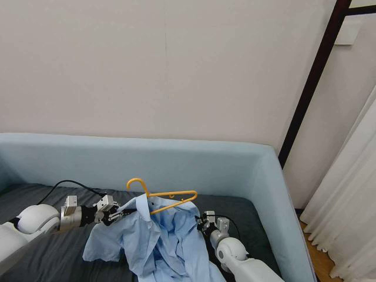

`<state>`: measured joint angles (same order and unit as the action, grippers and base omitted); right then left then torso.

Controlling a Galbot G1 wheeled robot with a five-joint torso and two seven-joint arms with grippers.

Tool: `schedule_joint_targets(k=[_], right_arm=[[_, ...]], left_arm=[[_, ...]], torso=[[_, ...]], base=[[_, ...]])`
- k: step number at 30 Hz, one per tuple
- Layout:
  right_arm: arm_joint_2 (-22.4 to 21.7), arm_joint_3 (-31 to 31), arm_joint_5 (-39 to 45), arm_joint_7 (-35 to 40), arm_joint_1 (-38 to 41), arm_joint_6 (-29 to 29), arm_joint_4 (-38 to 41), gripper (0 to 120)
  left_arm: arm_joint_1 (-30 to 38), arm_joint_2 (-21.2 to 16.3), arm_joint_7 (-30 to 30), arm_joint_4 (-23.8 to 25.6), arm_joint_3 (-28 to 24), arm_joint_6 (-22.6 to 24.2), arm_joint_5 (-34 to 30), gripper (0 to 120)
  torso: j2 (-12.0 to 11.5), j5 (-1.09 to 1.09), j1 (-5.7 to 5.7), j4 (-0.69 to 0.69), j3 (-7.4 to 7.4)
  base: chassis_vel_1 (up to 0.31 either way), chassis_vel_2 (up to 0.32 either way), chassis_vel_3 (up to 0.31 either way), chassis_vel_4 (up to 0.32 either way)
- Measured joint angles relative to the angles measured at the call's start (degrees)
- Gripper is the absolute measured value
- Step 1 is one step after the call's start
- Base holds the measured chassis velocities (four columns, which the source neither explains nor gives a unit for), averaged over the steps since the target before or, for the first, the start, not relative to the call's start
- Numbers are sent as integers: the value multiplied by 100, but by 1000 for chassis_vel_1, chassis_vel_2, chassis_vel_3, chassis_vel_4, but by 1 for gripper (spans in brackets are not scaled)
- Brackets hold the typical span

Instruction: Pick up the clothes from the sofa and hang them on the clothes hanger.

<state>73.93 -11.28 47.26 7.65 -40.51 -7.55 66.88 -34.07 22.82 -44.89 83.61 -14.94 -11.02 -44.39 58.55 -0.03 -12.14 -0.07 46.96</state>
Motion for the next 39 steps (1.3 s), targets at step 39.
schedule_joint_targets(k=[39], right_arm=[[-2206,257,1778,857,389,-1009,4299,0]], left_arm=[[-217,-114,-470,-178,569,-125,718,1]], torso=[[0,0,0,1,0]], base=[[0,0,0,0]])
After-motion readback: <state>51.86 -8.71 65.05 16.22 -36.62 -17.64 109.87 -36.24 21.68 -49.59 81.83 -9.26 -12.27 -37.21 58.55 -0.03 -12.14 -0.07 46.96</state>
